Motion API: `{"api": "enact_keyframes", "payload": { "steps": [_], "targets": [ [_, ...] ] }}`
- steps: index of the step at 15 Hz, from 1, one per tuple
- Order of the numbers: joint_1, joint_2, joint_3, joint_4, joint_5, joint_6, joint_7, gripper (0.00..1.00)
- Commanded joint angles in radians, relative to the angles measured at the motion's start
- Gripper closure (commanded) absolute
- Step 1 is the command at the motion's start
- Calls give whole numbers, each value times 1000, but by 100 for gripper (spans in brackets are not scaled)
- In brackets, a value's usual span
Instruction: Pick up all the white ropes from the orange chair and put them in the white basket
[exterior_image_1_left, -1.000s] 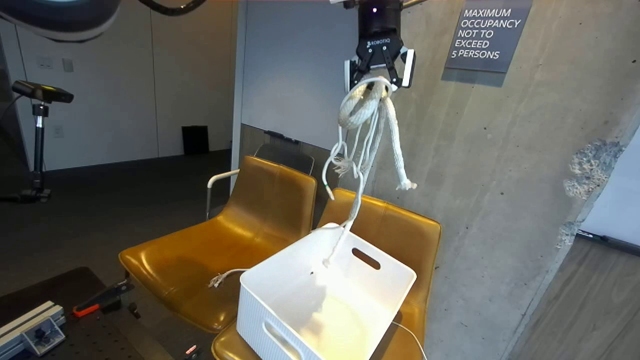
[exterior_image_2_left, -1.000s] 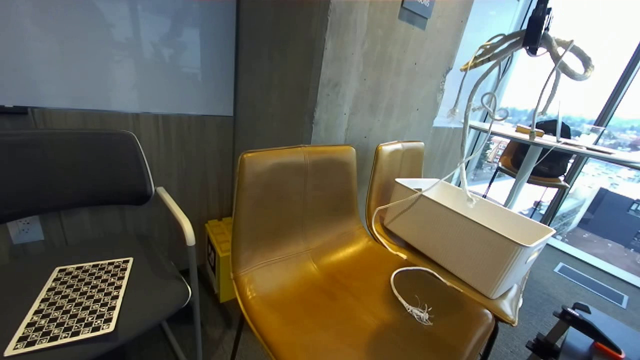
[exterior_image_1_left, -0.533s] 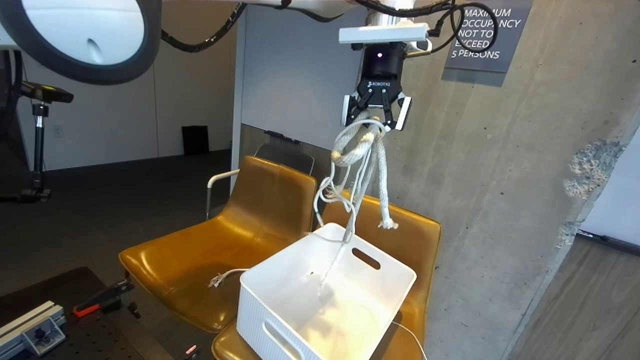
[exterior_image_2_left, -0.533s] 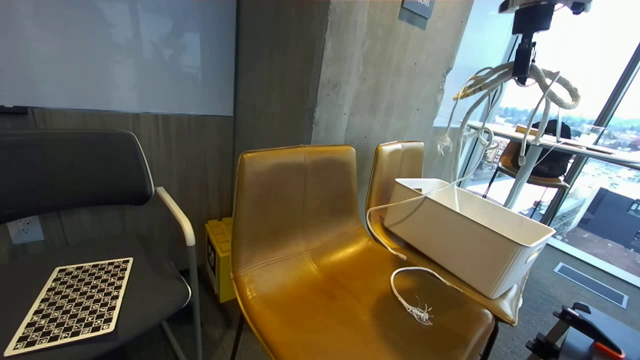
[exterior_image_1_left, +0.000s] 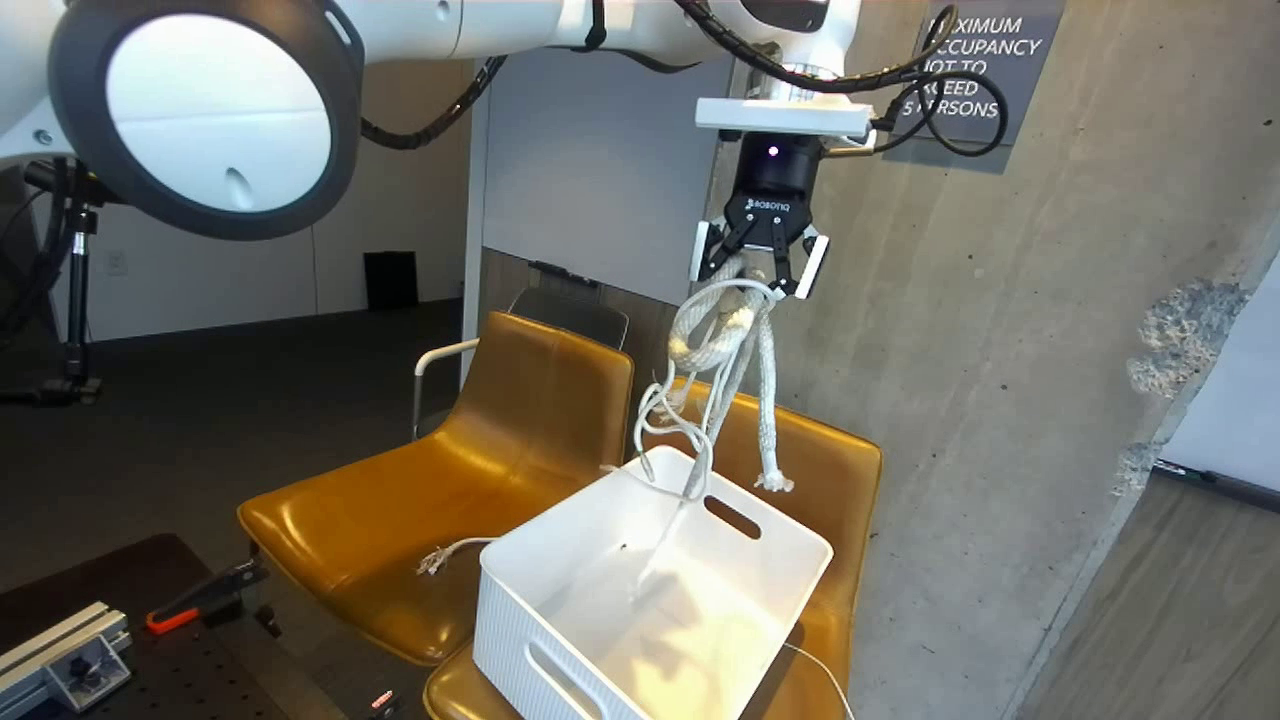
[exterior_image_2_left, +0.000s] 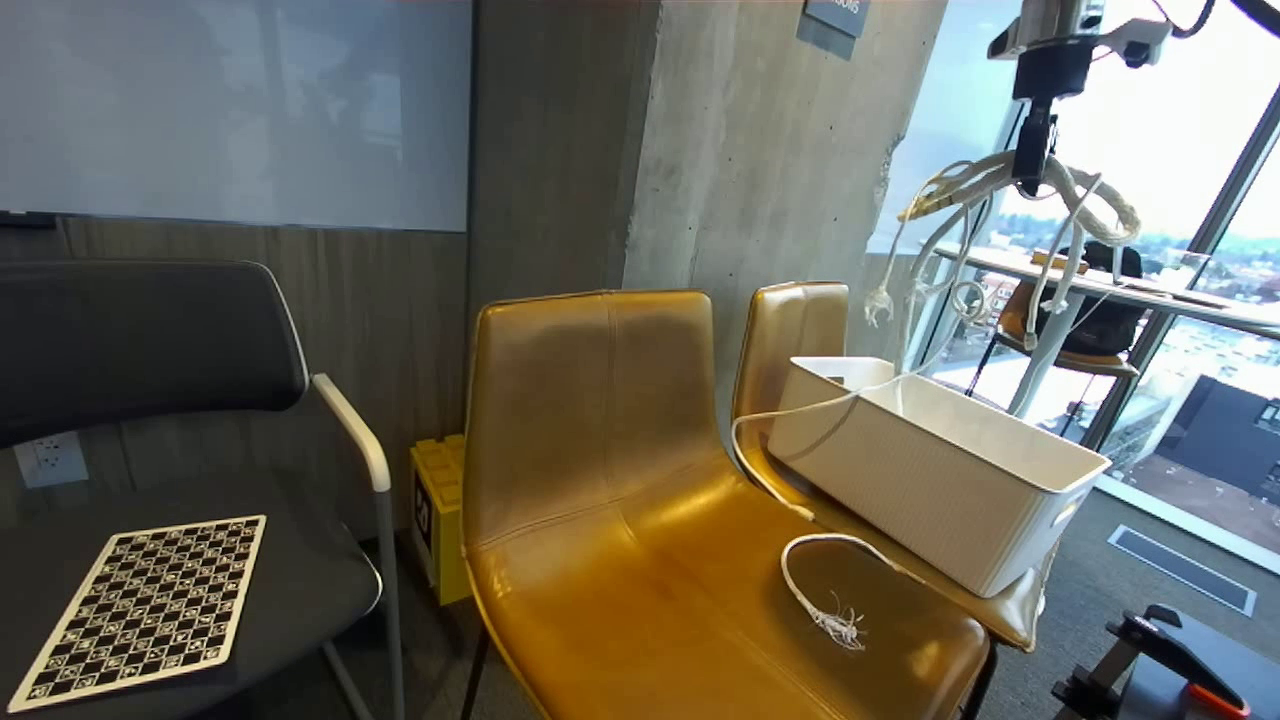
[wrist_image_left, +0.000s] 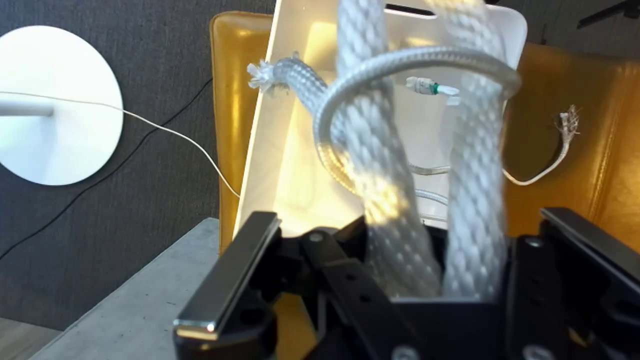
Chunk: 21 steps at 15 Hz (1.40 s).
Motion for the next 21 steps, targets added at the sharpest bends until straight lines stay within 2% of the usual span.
{"api": "enact_keyframes", "payload": {
  "steps": [1,13,21],
  "targets": [
    [-28,12,28,7,46,58,-30,100],
    [-59,169,7,29,25,29,-142,100],
    [-50,188,16,28,35,-25,-188,100]
  ]
}}
